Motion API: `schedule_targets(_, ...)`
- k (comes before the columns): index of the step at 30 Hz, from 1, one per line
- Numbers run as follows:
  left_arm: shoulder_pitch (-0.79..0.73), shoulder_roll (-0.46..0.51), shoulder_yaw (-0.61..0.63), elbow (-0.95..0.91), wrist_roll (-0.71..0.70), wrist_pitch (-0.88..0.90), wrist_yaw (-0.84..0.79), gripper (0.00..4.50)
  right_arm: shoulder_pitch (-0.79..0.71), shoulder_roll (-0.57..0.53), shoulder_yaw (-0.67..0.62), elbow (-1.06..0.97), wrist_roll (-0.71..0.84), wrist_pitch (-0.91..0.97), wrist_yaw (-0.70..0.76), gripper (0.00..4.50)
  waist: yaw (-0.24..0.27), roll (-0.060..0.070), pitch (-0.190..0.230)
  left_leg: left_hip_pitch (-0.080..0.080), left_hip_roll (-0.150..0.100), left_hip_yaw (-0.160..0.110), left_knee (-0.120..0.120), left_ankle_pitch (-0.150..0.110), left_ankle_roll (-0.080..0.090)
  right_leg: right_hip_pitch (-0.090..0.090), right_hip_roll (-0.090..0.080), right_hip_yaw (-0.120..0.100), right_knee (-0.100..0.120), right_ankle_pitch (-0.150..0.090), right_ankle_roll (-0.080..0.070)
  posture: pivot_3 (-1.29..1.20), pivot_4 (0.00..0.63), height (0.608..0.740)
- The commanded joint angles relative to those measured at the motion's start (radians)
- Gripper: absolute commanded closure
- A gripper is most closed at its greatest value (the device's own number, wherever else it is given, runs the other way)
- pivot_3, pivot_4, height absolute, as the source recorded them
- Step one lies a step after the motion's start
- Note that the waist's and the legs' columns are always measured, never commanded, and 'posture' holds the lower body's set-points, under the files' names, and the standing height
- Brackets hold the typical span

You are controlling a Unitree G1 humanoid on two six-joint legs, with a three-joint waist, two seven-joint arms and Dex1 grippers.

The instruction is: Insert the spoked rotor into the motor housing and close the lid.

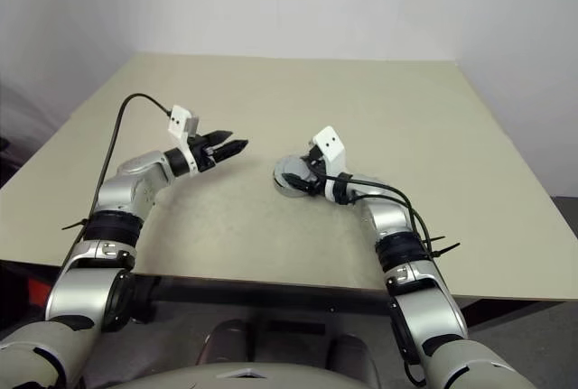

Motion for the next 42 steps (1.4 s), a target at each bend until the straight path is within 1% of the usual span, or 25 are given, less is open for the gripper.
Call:
schedule_targets(1,0.007,0.008,0.015,-0.041,-0.013,0.000,0.002,1.03,-0.048,0.003,-0.030,-0.014,0.011,0.006,-0.010,1.45,0.000,0.000,0.000,0.000,0.000,0.000,0.000,0.000,0.000,0.000,0.000,0.000,0.000,0.000,0.000,0.00,0.000,0.740)
schedule_targets(5,0.021,0.006,0.016,-0.052,-0.014,0.005,0.004,1.03,-0.067,0.006,-0.027,-0.015,0.012,0.020,-0.003,1.45,0.000,0.000,0.000,0.000,0.001,0.000,0.000,0.000,0.000,-0.001,0.001,0.000,0.000,0.000,0.000,0.00,0.000,0.740)
schedule_targets(13,0.032,0.008,0.021,-0.072,-0.018,0.016,0.011,1.03,-0.073,0.024,0.003,0.079,-0.030,0.018,-0.008,1.45,-0.005,0.000,0.000,0.000,0.001,0.000,-0.001,0.000,0.000,-0.001,0.001,0.000,0.000,0.000,0.000,0.00,0.000,0.740)
schedule_targets(19,0.043,0.007,0.024,-0.089,-0.019,0.026,0.017,1.03,-0.088,0.034,0.002,0.159,-0.068,0.043,-0.065,1.45,-0.025,0.000,0.000,0.003,0.001,0.000,-0.001,0.000,0.000,0.001,0.001,0.000,0.000,0.000,0.000,0.00,0.000,0.740)
schedule_targets(22,0.046,0.007,0.025,-0.092,-0.019,0.027,0.020,1.03,-0.101,0.035,0.001,0.175,-0.086,0.061,-0.110,1.45,-0.026,0.000,0.000,0.004,0.001,0.000,-0.001,0.000,0.000,0.002,0.001,0.000,0.000,-0.003,0.005,0.00,0.000,0.740)
schedule_targets(26,0.046,0.005,0.023,-0.090,-0.019,0.026,0.021,1.03,-0.103,0.035,-0.007,0.123,-0.064,0.091,-0.096,1.45,-0.024,-0.001,0.000,0.006,0.001,0.000,-0.001,0.000,0.000,0.005,0.000,0.000,-0.002,-0.004,0.006,0.00,0.000,0.740)
schedule_targets(31,0.048,0.005,0.023,-0.090,-0.019,0.027,0.020,1.03,-0.083,0.009,0.003,-0.047,-0.035,0.163,-0.038,1.45,-0.023,-0.001,0.001,0.005,-0.002,-0.001,-0.008,0.000,0.000,0.005,-0.001,0.000,-0.011,-0.004,0.006,0.00,0.000,0.740)
schedule_targets(34,0.046,0.003,0.022,-0.085,-0.017,0.025,0.021,1.03,-0.082,0.004,-0.002,-0.121,-0.024,0.204,-0.026,1.45,-0.023,-0.001,0.001,0.002,-0.002,-0.001,-0.007,0.000,-0.001,0.004,-0.001,0.000,-0.012,-0.001,0.007,0.00,0.000,0.740)
schedule_targets(37,0.045,0.001,0.020,-0.081,-0.016,0.023,0.020,1.03,-0.098,0.015,-0.017,-0.148,-0.019,0.219,-0.044,1.45,-0.022,-0.001,0.001,0.000,-0.001,-0.001,-0.007,0.001,-0.001,0.001,0.000,-0.001,-0.011,0.005,-0.002,0.00,0.000,0.740)
schedule_targets(39,0.044,-0.002,0.019,-0.080,-0.016,0.023,0.021,1.03,-0.107,0.024,-0.026,-0.149,-0.019,0.217,-0.061,1.45,-0.022,-0.001,0.001,-0.002,0.001,-0.001,-0.008,0.000,0.000,0.000,0.002,-0.002,-0.012,0.004,-0.002,0.00,0.000,0.740)
schedule_targets(42,0.045,-0.005,0.017,-0.080,-0.014,0.024,0.021,1.03,-0.114,0.030,-0.028,-0.130,-0.026,0.208,-0.078,1.45,-0.023,-0.001,0.001,-0.010,0.001,-0.001,-0.008,0.000,0.001,-0.007,0.002,-0.004,-0.013,0.003,-0.002,0.00,0.000,0.740)
